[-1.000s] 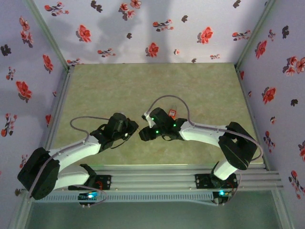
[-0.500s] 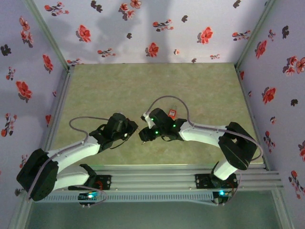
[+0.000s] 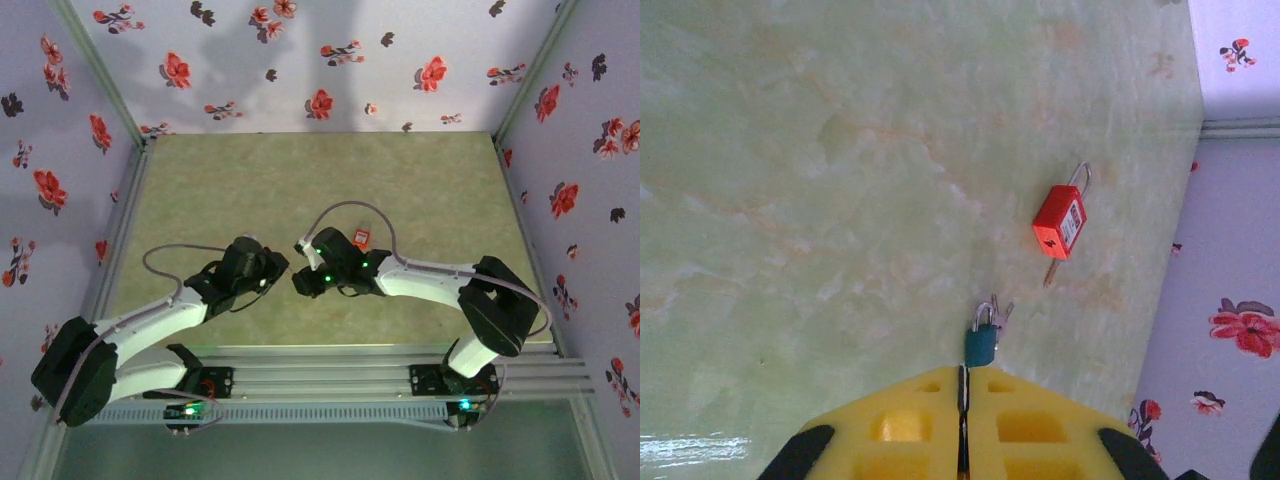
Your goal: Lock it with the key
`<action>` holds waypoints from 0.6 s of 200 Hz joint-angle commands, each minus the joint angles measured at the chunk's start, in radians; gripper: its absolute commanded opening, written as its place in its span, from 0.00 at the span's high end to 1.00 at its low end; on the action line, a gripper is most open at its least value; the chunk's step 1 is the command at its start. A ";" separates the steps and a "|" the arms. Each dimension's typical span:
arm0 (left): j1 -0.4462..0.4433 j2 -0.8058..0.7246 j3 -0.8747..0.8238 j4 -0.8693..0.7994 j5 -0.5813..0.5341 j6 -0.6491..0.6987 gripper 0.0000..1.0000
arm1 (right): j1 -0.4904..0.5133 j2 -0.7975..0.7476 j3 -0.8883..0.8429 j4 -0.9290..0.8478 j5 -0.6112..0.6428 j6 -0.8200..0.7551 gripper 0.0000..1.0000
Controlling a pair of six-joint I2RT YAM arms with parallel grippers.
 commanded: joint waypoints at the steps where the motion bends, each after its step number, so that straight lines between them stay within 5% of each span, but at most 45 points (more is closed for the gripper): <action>1: -0.007 -0.032 0.006 0.011 -0.014 -0.011 1.00 | 0.007 -0.007 0.004 0.007 -0.004 -0.018 0.80; 120: -0.007 -0.064 -0.006 0.004 -0.014 -0.011 1.00 | 0.007 -0.007 0.004 0.004 -0.001 -0.020 0.91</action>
